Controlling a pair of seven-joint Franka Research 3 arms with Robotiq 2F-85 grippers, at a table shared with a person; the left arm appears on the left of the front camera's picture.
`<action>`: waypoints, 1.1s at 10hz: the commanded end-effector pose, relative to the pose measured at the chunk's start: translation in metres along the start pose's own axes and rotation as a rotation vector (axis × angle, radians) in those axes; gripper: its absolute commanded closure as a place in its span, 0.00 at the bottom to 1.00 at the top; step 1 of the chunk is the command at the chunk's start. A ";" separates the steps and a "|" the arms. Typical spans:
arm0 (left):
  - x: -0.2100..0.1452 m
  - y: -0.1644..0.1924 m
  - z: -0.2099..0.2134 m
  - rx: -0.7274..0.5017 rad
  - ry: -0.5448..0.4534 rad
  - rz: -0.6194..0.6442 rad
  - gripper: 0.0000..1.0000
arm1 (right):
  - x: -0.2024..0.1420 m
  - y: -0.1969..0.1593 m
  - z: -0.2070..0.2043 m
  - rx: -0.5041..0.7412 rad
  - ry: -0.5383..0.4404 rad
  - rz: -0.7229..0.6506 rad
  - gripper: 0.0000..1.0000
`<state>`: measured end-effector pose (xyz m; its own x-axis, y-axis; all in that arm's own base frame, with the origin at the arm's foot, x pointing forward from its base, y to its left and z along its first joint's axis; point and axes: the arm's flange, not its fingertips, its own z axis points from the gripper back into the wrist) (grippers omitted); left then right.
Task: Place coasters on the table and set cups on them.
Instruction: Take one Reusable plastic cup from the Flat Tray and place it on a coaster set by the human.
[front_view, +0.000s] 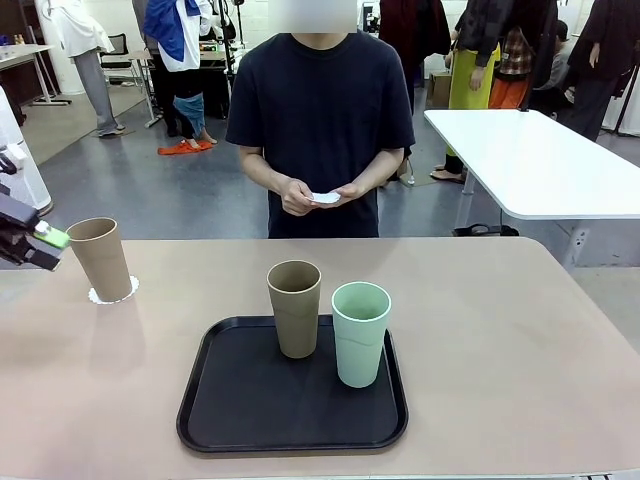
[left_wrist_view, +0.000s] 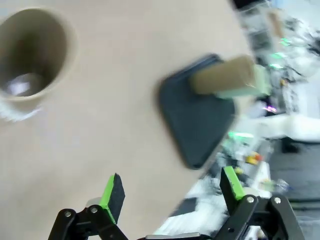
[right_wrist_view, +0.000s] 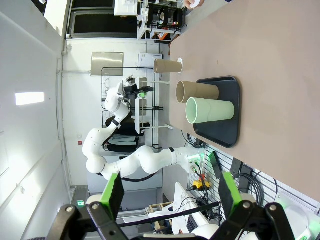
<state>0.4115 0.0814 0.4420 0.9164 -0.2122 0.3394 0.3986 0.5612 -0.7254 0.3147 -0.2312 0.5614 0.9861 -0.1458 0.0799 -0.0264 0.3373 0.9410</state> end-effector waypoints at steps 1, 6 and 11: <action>-0.003 0.003 0.034 -0.464 -0.038 0.060 0.00 | 0.001 0.000 -0.001 0.002 -0.005 0.013 0.00; -0.087 0.027 0.083 -0.326 -0.266 0.217 0.00 | 0.001 0.000 -0.001 0.002 -0.005 0.013 0.00; -0.095 0.039 0.108 -0.235 -0.320 0.201 0.00 | 0.001 0.000 -0.001 0.002 -0.005 0.013 0.00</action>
<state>0.3286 0.2053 0.4502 0.9307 0.1544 0.3316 0.2544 0.3784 -0.8900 0.3148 -0.2312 0.5612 0.9861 -0.1457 0.0795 -0.0260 0.3372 0.9411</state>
